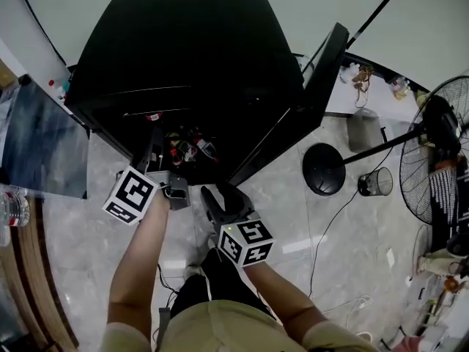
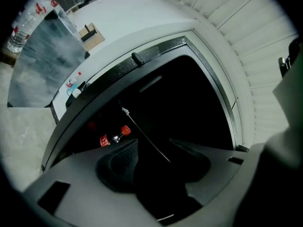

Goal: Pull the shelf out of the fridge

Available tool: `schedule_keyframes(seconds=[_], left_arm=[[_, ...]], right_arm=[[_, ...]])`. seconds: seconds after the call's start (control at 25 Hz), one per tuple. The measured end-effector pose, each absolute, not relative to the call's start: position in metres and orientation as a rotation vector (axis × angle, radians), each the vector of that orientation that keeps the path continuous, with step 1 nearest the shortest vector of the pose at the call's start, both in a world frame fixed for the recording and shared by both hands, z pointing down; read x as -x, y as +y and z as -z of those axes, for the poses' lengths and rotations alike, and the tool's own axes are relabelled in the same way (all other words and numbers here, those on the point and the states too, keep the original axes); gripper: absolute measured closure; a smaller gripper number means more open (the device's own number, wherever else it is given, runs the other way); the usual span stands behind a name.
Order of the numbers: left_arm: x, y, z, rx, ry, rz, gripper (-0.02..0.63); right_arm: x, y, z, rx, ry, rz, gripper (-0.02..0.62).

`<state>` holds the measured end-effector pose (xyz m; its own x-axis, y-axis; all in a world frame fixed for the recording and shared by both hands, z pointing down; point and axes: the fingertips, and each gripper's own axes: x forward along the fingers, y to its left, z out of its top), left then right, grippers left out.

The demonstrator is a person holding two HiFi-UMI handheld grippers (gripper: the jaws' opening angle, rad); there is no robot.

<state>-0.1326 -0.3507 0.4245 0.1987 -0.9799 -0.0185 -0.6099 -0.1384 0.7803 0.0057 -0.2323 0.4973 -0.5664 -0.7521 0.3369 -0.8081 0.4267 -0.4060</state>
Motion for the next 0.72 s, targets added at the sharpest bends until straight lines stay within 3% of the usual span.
schedule_keyframes(seconds=[0.72], left_arm=[[0.166,-0.402,-0.443,-1.518,-1.627,1.081,0.419]], right_arm=[[-0.017,-0.252,-0.535,-1.345,-2.510,-0.918,0.443]])
